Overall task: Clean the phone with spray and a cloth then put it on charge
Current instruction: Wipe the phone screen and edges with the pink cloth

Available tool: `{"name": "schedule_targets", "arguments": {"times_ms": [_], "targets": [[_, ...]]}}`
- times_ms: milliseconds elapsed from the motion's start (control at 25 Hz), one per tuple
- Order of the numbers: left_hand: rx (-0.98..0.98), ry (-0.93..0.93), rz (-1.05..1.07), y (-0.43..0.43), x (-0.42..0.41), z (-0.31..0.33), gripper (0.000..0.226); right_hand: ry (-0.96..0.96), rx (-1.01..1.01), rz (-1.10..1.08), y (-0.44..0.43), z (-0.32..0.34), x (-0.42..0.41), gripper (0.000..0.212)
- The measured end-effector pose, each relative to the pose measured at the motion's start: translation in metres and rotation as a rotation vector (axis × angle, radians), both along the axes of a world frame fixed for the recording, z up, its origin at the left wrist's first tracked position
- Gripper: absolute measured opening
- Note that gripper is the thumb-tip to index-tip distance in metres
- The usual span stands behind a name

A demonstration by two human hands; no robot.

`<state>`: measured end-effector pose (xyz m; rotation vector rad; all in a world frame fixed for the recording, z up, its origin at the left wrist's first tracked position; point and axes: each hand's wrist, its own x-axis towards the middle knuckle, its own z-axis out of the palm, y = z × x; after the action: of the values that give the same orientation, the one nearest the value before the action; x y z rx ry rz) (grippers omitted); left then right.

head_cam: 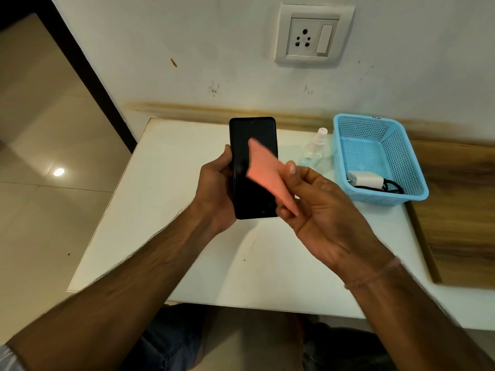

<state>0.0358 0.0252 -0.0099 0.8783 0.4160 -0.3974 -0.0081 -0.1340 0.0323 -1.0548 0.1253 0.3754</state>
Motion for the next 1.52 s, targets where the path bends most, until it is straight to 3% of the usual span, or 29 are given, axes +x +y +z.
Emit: {"name": "schedule_targets", "arguments": {"times_ms": [80, 160, 240, 400, 600, 760, 1200, 1320, 1400, 1520], "targets": [[-0.033, -0.010, -0.015, 0.003, -0.001, -0.001, 0.058, 0.070, 0.222, 0.083, -0.005, 0.001, 0.002, 0.027], [-0.059, -0.012, -0.004, 0.004, 0.000, -0.003, 0.055, 0.122, 0.411, 0.150, -0.011, 0.003, 0.004, 0.054], [-0.041, -0.010, 0.025, 0.004, 0.002, -0.010, 0.054, 0.125, 0.479, 0.162, -0.009, 0.003, 0.005, 0.058], [-0.009, -0.009, 0.027, 0.003, 0.003, -0.011, 0.056, 0.188, 0.352, 0.042, -0.003, -0.003, 0.007, 0.012], [-0.016, -0.009, 0.021, 0.002, 0.004, -0.013, 0.055, 0.197, 0.146, -0.049, -0.004, -0.006, 0.008, 0.009], [0.006, -0.012, 0.022, 0.001, 0.003, -0.011, 0.055, 0.157, 0.015, -0.100, -0.003, -0.005, 0.006, 0.020], [-0.066, -0.038, 0.010, 0.001, 0.002, -0.013, 0.054, 0.044, -0.072, -0.145, -0.006, -0.007, 0.005, 0.005], [-0.101, -0.044, -0.006, 0.001, 0.002, -0.013, 0.055, -0.172, -0.356, -0.132, -0.008, -0.014, 0.008, 0.023], [-0.127, -0.044, -0.009, 0.002, 0.003, -0.014, 0.054, -0.398, -0.769, -0.163, -0.008, -0.021, 0.009, 0.037], [-0.163, -0.035, -0.012, 0.003, 0.004, -0.017, 0.053, -0.776, -1.284, -0.263, -0.007, -0.031, 0.008, 0.031]]}}
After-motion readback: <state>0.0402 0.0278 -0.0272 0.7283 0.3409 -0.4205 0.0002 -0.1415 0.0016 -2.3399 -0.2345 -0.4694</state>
